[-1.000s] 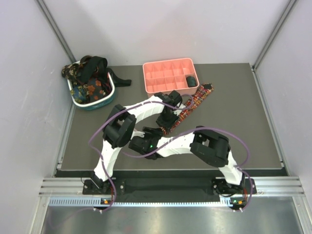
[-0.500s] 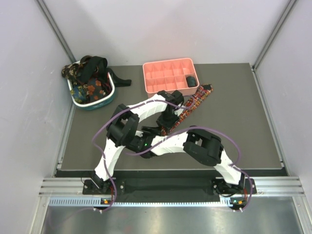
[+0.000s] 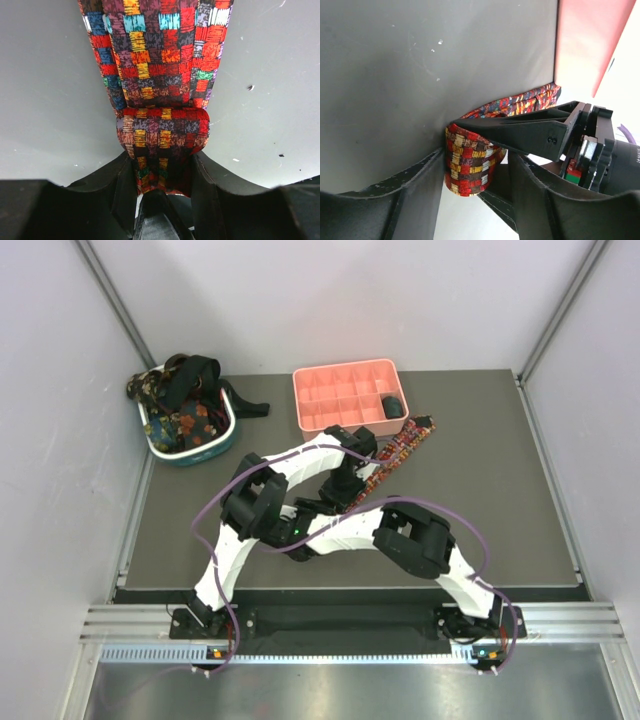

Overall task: Roll the ties
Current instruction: Roll the tie

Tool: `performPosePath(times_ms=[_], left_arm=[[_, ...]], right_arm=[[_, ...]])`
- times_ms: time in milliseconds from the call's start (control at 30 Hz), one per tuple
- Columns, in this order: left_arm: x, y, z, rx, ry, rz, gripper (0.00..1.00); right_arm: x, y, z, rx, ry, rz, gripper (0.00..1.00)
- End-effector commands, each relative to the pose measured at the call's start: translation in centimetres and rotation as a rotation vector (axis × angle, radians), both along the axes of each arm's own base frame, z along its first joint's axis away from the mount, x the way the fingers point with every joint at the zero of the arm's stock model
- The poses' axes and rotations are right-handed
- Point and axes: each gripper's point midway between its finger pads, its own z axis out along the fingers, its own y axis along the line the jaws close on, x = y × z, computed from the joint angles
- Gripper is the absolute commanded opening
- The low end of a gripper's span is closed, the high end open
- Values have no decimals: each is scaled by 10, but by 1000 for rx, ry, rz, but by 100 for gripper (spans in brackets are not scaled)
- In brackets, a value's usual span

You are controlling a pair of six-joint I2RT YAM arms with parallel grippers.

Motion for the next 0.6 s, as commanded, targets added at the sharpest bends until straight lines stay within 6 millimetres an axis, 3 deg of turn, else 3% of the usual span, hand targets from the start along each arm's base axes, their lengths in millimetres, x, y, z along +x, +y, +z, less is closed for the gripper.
performPosePath(times_ms=[0, 100, 200, 367, 567], left_arm=[[-46, 28, -10, 129, 193, -14, 45], [-46, 29, -10, 136, 191, -19, 45], [-44, 27, -9, 126, 179, -21, 46], [-33, 19, -2, 89, 127, -20, 49], [-6, -3, 25, 10, 18, -29, 56]], right_arm=[[6, -27, -40, -39, 114, -62, 49], [6, -24, -38, -30, 119, -61, 32], [4, -17, -32, 2, 131, -51, 22], [2, -13, -24, 28, 124, -43, 20], [0, -7, -17, 87, 137, -33, 19]])
